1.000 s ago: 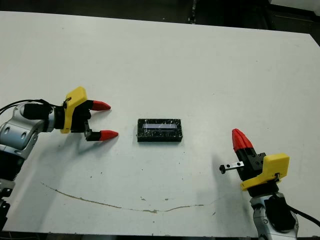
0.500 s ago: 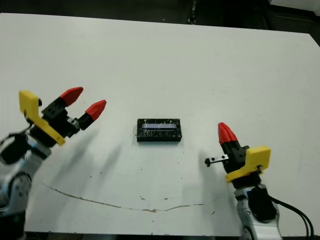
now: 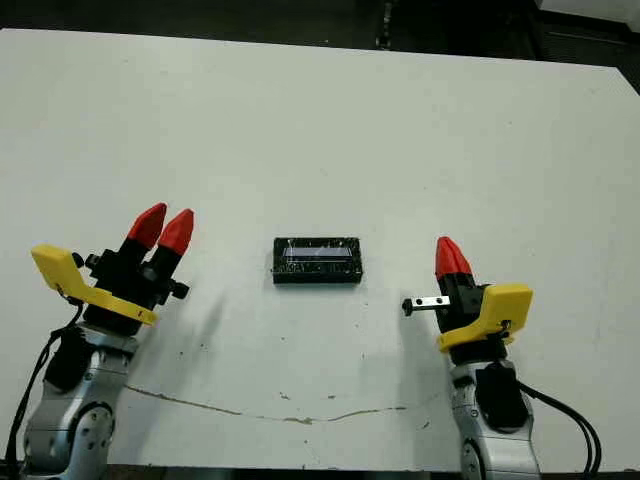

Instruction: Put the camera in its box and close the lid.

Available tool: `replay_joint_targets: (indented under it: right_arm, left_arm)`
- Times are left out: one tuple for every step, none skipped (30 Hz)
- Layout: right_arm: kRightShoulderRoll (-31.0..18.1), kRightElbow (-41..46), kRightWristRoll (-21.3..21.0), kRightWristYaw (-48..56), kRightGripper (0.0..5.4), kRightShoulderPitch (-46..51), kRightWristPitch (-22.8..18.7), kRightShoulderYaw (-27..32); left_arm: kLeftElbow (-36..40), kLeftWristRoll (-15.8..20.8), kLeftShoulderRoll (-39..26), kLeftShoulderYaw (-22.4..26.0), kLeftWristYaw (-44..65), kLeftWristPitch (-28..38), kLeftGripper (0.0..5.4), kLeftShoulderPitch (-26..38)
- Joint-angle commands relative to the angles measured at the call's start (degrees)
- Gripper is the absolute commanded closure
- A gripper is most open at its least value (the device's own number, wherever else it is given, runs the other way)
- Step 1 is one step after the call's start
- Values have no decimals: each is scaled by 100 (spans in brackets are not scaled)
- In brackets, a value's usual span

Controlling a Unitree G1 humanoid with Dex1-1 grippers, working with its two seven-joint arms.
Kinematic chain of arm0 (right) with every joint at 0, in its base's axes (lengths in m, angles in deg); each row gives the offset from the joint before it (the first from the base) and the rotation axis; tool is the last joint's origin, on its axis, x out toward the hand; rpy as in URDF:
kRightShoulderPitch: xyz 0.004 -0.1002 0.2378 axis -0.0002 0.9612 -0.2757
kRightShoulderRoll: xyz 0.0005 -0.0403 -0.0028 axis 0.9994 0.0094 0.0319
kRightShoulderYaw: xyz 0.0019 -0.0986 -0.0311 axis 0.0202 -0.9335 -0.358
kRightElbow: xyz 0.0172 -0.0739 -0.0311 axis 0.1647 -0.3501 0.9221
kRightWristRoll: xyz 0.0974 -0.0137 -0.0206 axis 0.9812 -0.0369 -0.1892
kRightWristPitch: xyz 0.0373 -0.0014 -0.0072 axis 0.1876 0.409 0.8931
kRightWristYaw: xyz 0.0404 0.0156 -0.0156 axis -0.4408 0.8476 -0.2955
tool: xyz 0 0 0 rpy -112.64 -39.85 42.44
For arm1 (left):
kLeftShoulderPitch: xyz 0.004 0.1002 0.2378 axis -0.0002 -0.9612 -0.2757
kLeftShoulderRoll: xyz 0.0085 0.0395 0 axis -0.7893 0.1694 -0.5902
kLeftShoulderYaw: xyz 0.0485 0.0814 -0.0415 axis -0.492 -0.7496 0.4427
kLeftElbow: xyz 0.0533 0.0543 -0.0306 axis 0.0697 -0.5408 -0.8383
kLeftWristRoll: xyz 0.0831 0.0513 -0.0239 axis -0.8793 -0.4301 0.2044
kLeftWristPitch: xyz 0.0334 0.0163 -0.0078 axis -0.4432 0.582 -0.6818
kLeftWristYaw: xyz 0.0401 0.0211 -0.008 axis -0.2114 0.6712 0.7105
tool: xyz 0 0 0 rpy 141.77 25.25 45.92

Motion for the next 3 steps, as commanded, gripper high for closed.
replay_joint_targets:
  right_arm:
    - [6, 71, -27, -61, 540, 108, -112, 5]
    - [10, 82, -8, -49, 540, 116, -123, 6]
    - [14, 92, 13, -36, 540, 123, -134, 8]
  left_arm:
    - [-184, -125, -20, -72, -93, 172, 426, -35]
    - [-208, -166, -13, -91, -130, 220, 445, -36]
    - [-231, -206, -12, -112, -158, 274, 462, -36]
